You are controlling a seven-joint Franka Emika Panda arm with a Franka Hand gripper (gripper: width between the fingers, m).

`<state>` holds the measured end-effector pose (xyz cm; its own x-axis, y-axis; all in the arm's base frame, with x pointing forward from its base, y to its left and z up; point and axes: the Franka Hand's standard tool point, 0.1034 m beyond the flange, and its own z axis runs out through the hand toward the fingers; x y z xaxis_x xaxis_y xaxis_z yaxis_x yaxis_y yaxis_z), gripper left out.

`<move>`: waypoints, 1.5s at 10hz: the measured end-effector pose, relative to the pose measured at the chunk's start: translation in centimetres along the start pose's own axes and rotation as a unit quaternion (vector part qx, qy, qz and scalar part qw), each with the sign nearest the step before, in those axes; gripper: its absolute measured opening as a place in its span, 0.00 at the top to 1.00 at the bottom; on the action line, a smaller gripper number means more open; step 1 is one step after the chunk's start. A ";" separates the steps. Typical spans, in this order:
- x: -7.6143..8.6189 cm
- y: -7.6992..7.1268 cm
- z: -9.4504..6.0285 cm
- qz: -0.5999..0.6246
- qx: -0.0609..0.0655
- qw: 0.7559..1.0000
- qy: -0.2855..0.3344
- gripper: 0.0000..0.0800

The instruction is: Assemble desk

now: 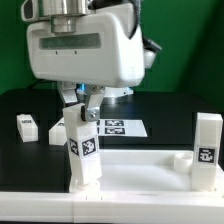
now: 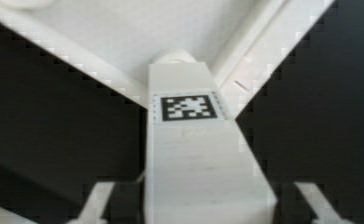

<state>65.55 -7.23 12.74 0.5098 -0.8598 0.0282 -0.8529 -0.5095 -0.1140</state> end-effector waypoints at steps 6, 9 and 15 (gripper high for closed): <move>-0.3 0.1 0.0 0.202 -0.013 0.979 0.014 0.63; -0.6 0.0 -0.1 0.217 -0.015 0.976 0.012 0.63; -0.6 0.0 0.0 -0.032 -0.018 0.999 0.008 0.19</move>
Offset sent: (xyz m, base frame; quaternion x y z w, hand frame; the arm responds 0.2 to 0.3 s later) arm 0.0054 0.0099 -0.0052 -0.0018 0.0036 0.1523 0.9883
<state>65.19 -6.72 12.73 0.5625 -0.8253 0.0495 -0.8218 -0.5647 -0.0753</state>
